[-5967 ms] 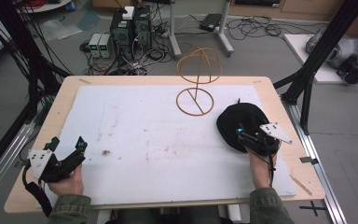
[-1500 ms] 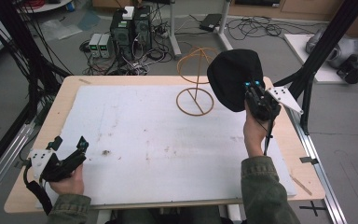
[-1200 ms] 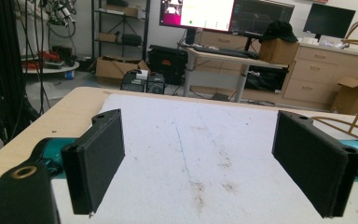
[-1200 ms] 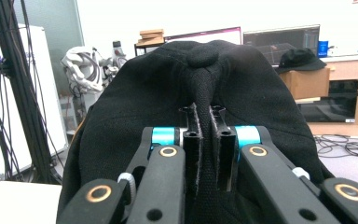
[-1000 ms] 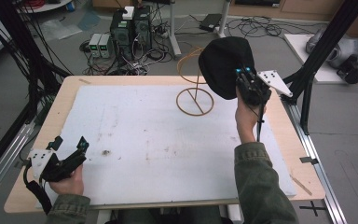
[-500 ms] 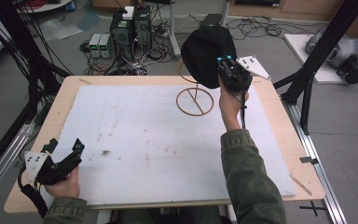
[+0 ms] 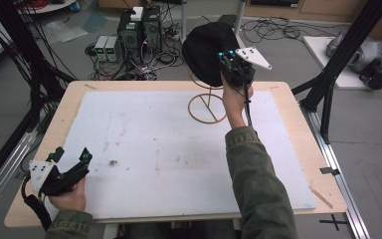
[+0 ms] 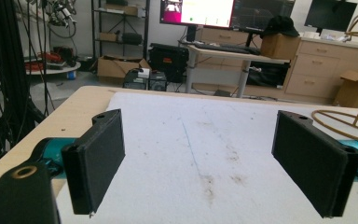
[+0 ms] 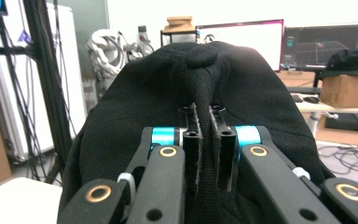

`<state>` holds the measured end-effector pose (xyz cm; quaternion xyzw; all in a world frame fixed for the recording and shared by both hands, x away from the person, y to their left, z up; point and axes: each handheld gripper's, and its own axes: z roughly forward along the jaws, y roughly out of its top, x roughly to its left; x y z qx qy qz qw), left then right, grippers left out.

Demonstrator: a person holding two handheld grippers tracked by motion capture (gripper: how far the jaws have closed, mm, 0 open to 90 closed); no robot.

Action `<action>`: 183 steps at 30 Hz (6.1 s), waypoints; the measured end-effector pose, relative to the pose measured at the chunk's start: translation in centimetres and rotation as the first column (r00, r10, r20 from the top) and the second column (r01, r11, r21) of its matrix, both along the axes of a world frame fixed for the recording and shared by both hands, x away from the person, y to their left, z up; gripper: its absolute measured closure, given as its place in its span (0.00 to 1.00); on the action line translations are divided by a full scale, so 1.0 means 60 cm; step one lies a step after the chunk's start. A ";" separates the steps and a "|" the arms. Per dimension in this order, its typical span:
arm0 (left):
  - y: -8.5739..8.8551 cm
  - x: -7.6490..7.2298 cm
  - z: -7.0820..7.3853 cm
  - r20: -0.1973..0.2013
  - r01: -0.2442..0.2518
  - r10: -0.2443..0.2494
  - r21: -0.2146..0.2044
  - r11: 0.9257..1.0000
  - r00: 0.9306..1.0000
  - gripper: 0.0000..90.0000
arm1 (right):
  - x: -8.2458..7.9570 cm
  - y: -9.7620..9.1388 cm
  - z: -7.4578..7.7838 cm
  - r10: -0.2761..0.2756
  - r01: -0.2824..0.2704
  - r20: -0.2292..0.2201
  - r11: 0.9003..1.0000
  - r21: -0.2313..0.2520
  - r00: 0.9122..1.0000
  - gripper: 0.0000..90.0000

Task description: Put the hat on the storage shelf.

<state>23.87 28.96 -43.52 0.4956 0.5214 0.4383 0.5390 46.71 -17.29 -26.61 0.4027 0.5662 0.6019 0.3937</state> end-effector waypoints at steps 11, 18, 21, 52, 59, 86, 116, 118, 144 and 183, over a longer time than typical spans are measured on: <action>-0.004 0.010 0.000 0.000 0.008 -0.008 0.010 1.000 1.000 0.19 | 0.016 -0.003 -0.014 0.010 -0.011 -0.077 1.000 -0.008 0.997 0.95; -0.008 0.014 0.000 0.004 0.016 -0.016 0.011 1.000 1.000 0.19 | 0.018 0.002 -0.020 -0.004 0.002 -0.081 1.000 -0.028 0.997 0.95; -0.009 0.016 0.000 0.000 0.021 -0.021 0.009 1.000 1.000 0.19 | 0.018 0.002 -0.021 -0.003 0.000 -0.089 0.999 -0.035 0.996 0.95; -0.013 0.016 -0.001 -0.014 0.034 -0.035 -0.016 0.999 0.999 0.20 | 0.025 0.002 -0.029 -0.005 -0.007 -0.164 0.997 -0.077 0.986 0.73; -0.013 0.016 -0.001 -0.015 0.035 -0.036 -0.016 0.999 0.999 0.20 | 0.024 -0.003 -0.026 -0.013 0.003 -0.157 0.998 -0.067 0.988 0.49; -0.013 0.014 0.000 -0.011 0.036 -0.037 -0.022 0.999 0.999 0.21 | -0.026 -0.052 -0.045 -0.114 0.101 -0.131 0.990 -0.098 0.985 0.14; -0.005 0.006 0.001 0.001 0.011 -0.011 -0.054 0.998 1.000 0.21 | -0.139 -0.161 -0.130 -0.161 0.152 -0.139 0.986 -0.075 0.977 0.13; -0.007 0.007 0.001 0.001 0.014 -0.014 -0.051 0.999 1.000 0.21 | -0.143 -0.163 -0.129 -0.152 0.143 -0.149 0.987 -0.067 0.977 0.13; -0.005 0.006 -0.001 -0.003 0.016 -0.016 -0.062 0.998 1.000 0.21 | -0.217 -0.201 -0.200 -0.147 0.139 -0.134 0.988 -0.060 0.980 0.13; -0.012 0.015 -0.002 -0.016 0.038 -0.039 -0.061 0.997 0.999 0.21 | -0.272 -0.258 -0.264 -0.211 0.211 -0.171 0.977 -0.018 0.962 0.13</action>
